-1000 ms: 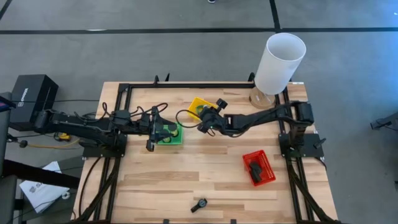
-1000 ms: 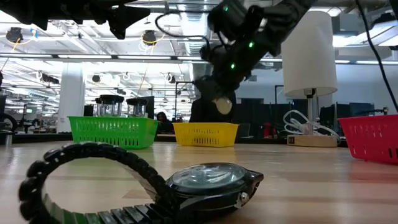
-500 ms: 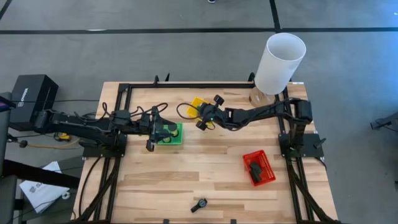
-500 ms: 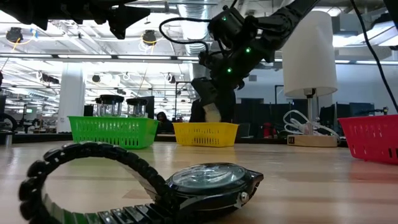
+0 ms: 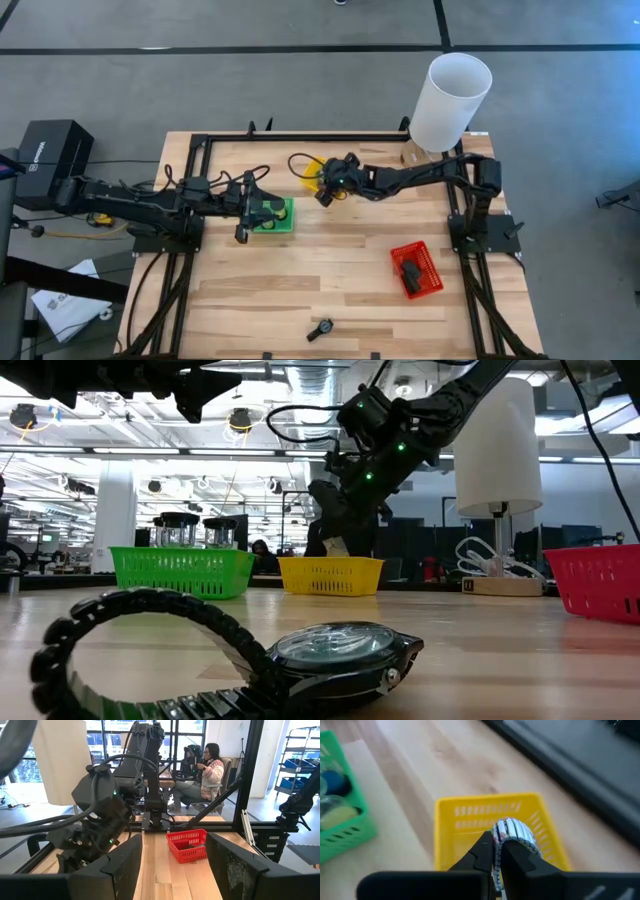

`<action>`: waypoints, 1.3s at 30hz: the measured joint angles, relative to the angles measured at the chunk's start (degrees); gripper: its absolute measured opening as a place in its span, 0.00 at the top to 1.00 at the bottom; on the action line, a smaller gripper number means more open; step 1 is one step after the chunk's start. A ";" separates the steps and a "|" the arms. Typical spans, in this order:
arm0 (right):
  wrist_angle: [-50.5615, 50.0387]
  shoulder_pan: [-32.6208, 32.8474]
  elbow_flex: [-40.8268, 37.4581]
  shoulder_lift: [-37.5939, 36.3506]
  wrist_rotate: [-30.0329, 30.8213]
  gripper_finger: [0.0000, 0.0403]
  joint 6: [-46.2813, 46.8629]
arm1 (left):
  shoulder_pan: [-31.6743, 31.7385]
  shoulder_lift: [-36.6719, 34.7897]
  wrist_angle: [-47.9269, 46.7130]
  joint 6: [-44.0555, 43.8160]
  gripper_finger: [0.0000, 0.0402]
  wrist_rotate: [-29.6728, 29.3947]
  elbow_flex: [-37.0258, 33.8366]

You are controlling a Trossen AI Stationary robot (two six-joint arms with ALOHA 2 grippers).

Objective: Pick & Place Office items
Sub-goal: Put the white watch into the yellow basket

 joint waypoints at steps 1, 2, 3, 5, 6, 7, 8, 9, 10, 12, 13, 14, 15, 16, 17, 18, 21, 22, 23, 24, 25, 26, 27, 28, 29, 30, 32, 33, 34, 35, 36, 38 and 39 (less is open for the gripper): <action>-0.48 -0.29 0.00 0.00 -1.28 0.97 1.56 | 0.00 0.00 0.00 0.00 0.47 0.00 0.00; -0.96 -0.55 0.00 0.00 -2.31 0.98 2.94 | 0.00 0.00 0.00 0.00 0.47 0.00 0.00; -1.32 -0.81 0.00 0.00 -3.26 0.99 3.96 | 0.00 0.00 0.00 0.00 0.47 0.00 0.00; -1.72 -1.30 0.00 0.00 -4.73 0.98 5.46 | 0.00 0.00 0.00 0.00 0.47 0.00 0.00; -1.75 -1.42 0.00 0.00 -5.24 0.98 6.03 | 0.00 0.00 0.00 0.00 0.47 0.00 0.00; -1.89 -1.62 0.00 0.00 -5.63 0.97 6.79 | -0.02 0.00 0.00 0.00 0.47 0.00 0.00; -2.32 -1.79 0.00 0.00 -6.27 0.95 7.87 | 0.00 0.00 0.00 0.00 0.47 0.00 0.00; -3.12 -2.02 0.00 0.00 -6.60 0.94 9.42 | -0.01 0.00 -0.02 0.00 0.47 0.00 0.00; -4.25 -2.08 0.00 0.00 -6.74 0.93 10.86 | -0.01 0.00 0.00 0.00 0.47 0.00 0.00; -6.59 -2.50 0.00 0.00 -6.74 0.92 13.07 | 0.00 0.00 -0.02 0.00 0.47 0.00 0.00; -7.91 -2.71 0.00 0.00 -6.82 0.92 13.87 | 0.00 0.00 -0.02 0.00 0.47 0.00 0.00; -9.52 -2.94 0.00 0.00 -6.98 0.92 14.89 | 0.00 0.00 0.00 0.00 0.47 0.00 0.00; -11.03 -3.14 -0.01 0.00 -7.40 0.93 15.90 | -0.02 0.00 -0.02 0.00 0.47 0.00 0.00; -12.02 -3.35 -0.02 0.00 -7.79 0.93 16.47 | -0.01 0.00 -0.02 0.00 0.47 0.00 0.00; -12.79 -3.59 -0.02 0.00 -7.84 0.94 16.59 | 0.00 0.00 -0.02 0.00 0.47 0.00 0.00; -13.01 -3.70 -0.02 0.00 -7.86 0.94 16.59 | -0.01 0.00 -0.02 0.00 0.47 0.00 0.00; -11.76 -3.81 -0.02 0.00 -7.86 0.94 16.59 | 0.00 0.00 -0.02 0.00 0.47 0.00 0.00; -10.98 -3.78 -0.02 0.00 -7.86 0.94 16.59 | 0.00 0.00 -0.03 0.00 0.47 0.00 0.00; -10.18 -3.76 -0.02 0.00 -7.88 0.94 16.59 | 0.00 0.00 -0.02 0.00 0.47 0.00 0.02; -9.51 -3.73 -0.02 0.00 -7.90 0.93 16.51 | -0.02 0.00 -0.04 0.00 0.47 0.00 0.00; -9.07 -3.72 -0.02 0.00 -7.90 0.93 16.24 | 0.00 0.00 -0.02 0.00 0.47 0.00 0.00; -8.91 -3.72 -0.02 0.00 -7.92 0.92 16.02 | -0.02 0.00 -0.04 0.00 0.47 0.00 0.00; -9.06 -3.74 -0.02 0.00 -7.92 0.92 15.84 | -0.02 0.00 -0.02 0.00 0.47 0.00 0.00; -9.38 -3.74 -0.01 0.00 -7.92 0.91 15.75 | -0.01 0.00 -0.03 0.00 0.47 0.00 0.00; -9.83 -3.74 -0.02 0.00 -7.90 0.90 15.69 | -0.01 0.00 -0.04 0.00 0.47 0.00 0.00; -10.20 -3.74 0.00 0.00 -7.91 0.89 15.67 | -0.02 0.00 -0.02 0.00 0.47 0.00 0.00; -10.86 -3.76 -0.02 0.00 -7.90 0.88 15.53 | 0.00 0.00 -0.04 0.00 0.47 0.00 0.00; -11.05 -3.76 -0.02 0.00 -7.90 0.87 15.49 | -0.02 0.00 -0.04 0.00 0.47 0.00 0.02; -11.08 -3.76 -0.02 0.00 -7.90 0.86 15.11 | 0.00 0.00 -0.03 0.00 0.47 0.00 0.00; -11.07 -3.76 -0.02 0.00 -7.90 0.86 14.36 | 0.00 0.00 -0.02 0.00 0.47 0.00 0.00; -11.14 -3.76 -0.02 -0.22 -7.90 0.85 13.54 | -0.02 0.00 -0.04 0.00 0.47 0.00 0.00; -11.96 -3.87 -0.04 -1.23 -7.90 0.85 12.61 | 0.00 0.00 -0.04 0.00 0.47 0.00 0.00; -11.73 -3.87 0.01 -1.77 -7.88 0.85 12.48 | -0.01 0.00 -0.04 0.00 0.47 0.00 0.00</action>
